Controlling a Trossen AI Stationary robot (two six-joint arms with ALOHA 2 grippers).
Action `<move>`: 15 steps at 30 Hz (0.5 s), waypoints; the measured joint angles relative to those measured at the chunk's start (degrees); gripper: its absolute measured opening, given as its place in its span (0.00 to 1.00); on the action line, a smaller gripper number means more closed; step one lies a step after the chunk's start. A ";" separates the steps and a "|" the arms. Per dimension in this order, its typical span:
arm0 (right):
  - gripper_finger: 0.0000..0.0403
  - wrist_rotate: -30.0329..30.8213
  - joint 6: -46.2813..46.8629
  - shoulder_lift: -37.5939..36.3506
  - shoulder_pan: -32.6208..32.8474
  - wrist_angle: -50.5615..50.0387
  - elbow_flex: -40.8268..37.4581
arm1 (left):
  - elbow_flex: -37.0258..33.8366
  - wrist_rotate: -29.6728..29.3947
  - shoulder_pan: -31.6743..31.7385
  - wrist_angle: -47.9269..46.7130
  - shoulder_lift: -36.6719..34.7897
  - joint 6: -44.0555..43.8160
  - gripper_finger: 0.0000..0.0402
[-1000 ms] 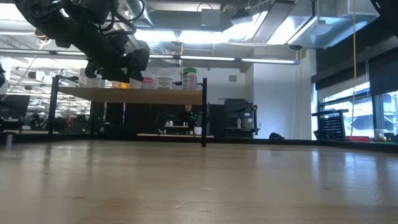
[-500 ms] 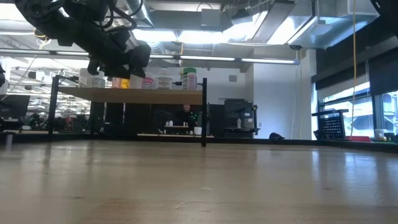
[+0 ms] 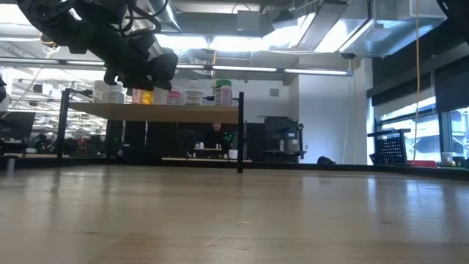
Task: Pick and place medicine bottles onto shelf by color
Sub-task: Put the transparent pill bottle on the shelf
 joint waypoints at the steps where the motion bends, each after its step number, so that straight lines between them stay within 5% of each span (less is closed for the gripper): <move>1: 0.56 0.00 -0.02 -0.01 0.00 0.00 0.00 | 0.00 0.00 0.00 -0.02 0.00 0.07 0.48; 15: 0.56 0.00 0.27 0.00 0.00 0.00 0.00 | 0.00 -0.09 0.00 0.65 0.00 1.63 0.48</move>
